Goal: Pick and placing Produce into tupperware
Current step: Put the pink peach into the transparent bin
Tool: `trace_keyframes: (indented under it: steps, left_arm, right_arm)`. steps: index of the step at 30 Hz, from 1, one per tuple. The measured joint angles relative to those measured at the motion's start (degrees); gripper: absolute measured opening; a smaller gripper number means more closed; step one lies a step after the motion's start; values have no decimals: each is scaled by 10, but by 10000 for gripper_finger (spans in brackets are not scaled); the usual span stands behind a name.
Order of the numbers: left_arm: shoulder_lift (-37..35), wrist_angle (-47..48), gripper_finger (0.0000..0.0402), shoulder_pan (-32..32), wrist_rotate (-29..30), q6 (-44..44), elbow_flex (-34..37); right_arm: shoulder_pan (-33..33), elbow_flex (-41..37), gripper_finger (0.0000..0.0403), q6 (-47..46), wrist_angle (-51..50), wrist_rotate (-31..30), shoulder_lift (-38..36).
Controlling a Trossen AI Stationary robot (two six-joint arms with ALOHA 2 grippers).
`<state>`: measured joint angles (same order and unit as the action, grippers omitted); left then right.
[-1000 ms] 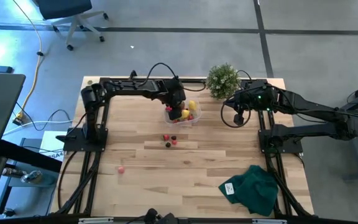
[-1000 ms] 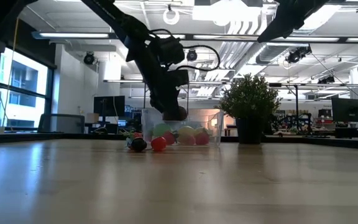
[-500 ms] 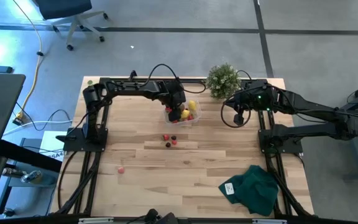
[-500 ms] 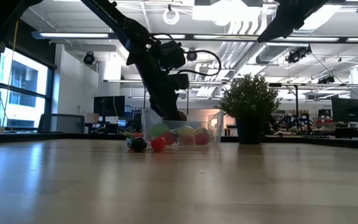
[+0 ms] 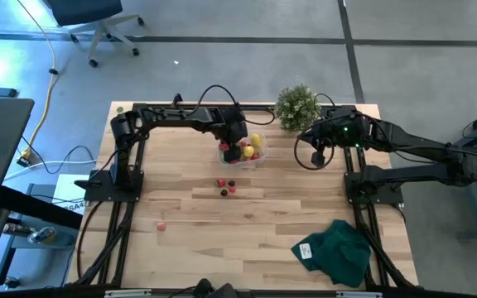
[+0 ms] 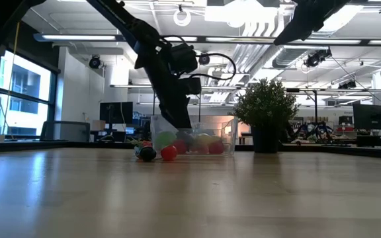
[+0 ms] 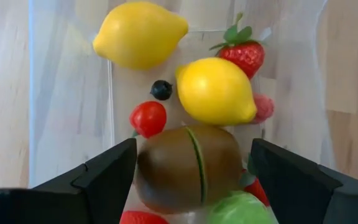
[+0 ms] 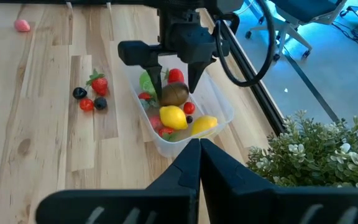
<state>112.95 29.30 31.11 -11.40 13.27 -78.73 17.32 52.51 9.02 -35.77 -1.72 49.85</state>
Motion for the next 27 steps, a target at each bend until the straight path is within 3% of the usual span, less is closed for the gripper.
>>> trace_keyframes:
  steps: [13,22,27]
  left_arm:
    - [0,192,307,-14,-13,4,-153]
    - [0,324,307,-86,-15,2,-253]
    - [0,349,308,-152,4,-64,-270]
  right_arm:
    - [0,0,0,0,0,0,0]
    - [0,0,0,0,0,0,0]
    - [0,0,0,0,0,0,0]
